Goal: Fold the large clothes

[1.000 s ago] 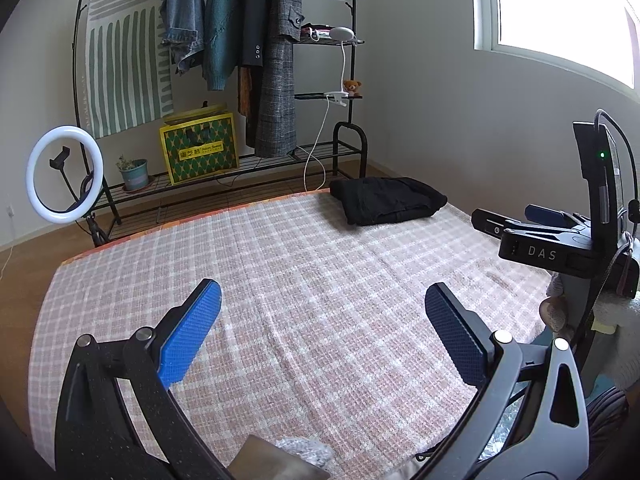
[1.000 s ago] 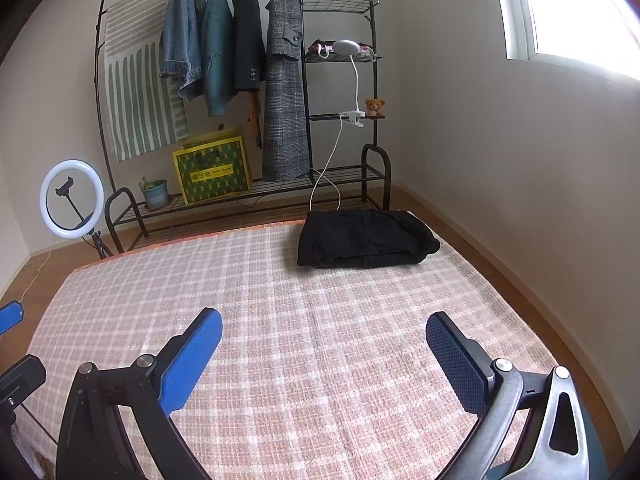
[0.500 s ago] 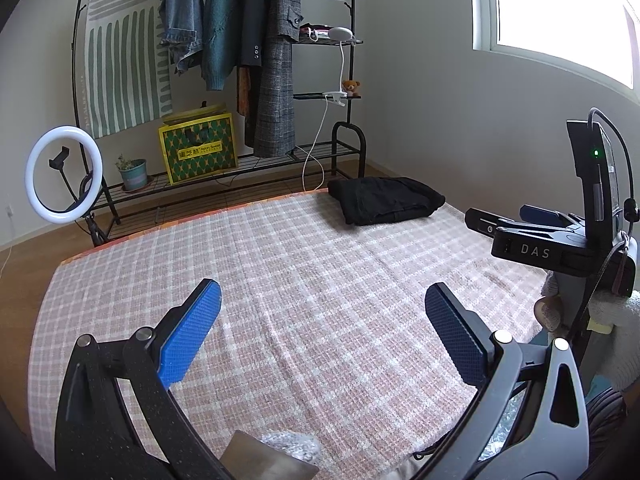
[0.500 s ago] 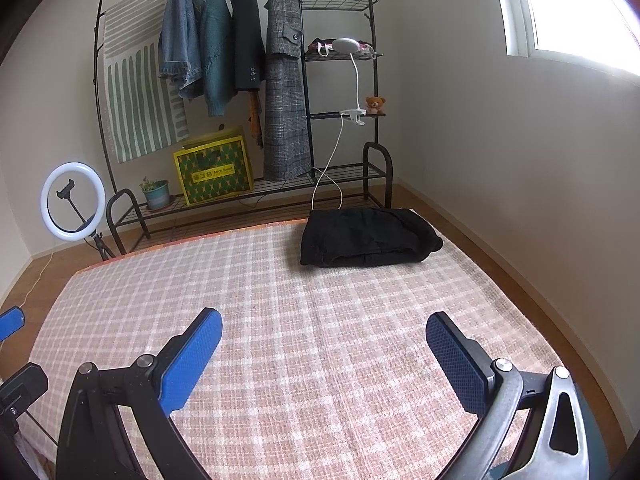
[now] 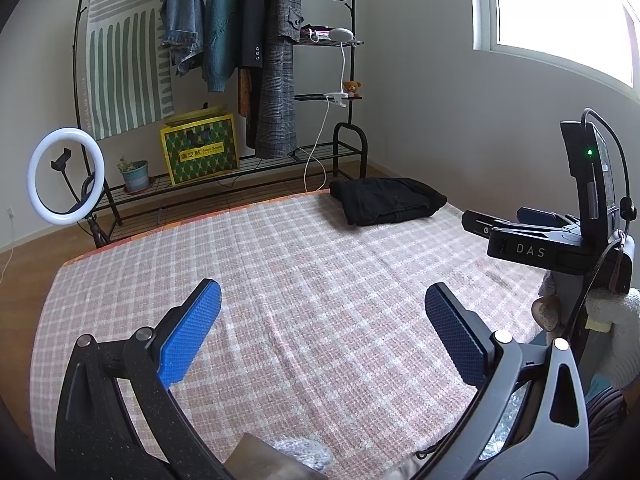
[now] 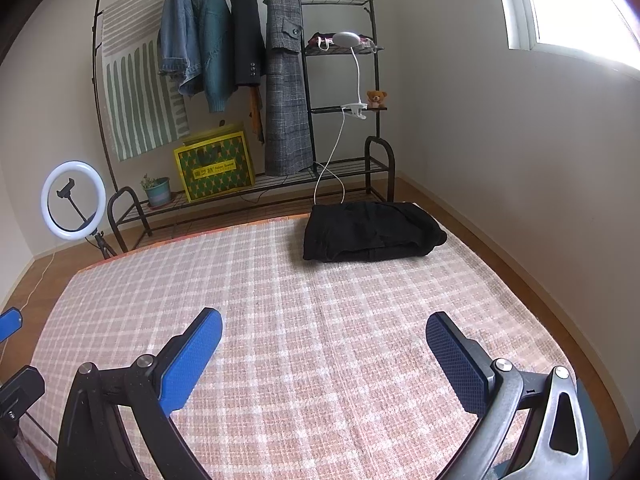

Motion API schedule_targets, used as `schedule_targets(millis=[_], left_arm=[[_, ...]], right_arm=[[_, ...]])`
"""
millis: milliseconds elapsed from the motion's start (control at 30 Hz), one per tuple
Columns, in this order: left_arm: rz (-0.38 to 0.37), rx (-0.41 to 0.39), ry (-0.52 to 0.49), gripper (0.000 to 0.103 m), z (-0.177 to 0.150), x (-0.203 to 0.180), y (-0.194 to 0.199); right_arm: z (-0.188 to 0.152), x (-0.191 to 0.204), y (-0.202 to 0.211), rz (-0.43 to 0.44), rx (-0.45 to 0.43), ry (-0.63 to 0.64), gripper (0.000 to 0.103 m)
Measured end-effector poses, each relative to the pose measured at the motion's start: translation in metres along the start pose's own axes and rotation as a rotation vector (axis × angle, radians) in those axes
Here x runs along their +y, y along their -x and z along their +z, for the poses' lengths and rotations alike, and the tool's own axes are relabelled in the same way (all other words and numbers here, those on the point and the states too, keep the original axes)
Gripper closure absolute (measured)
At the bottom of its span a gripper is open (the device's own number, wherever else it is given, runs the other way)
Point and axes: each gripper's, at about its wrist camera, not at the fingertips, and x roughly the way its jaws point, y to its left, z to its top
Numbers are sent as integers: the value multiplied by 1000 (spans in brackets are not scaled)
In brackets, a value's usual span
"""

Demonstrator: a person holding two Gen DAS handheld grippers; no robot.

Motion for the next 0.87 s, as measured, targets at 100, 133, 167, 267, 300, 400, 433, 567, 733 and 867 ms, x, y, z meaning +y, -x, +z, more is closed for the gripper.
schedule_targets(millis=[100,133,167,267,300,400,433,567,733,867], left_arm=[[0,1,2,0,0,0,0],[0,0,1,0,0,0,0],[-1,0,-1,0,0,1,0],[-1,1,1,0,0,1,1],[-2,2,1,0,0,1,1],[0,-1,-3,0,0,2,1],[2,-3,-5,0,0,1,1],[1,-1,0,0,0,1,1],[4,-3,1,0,-1,4,2],[5,-7,11,0,0,9,2]], right_arm=[[-1,1,0,1,2,-1,0],[0,1,0,1,1,-1,0],[-1,1,0,1,1,0,0],[0,1,-1,4,4,-1,0],[0,1,-2,6,7,-1,0],[-2,2,-3,8,11,2,0],[-2,2,-3,8,13,3,0],[-2,3,-3,11,12,3,0],[-2,3,-3,11,13,1,0],[-2,2,-3,12,13,2,0]])
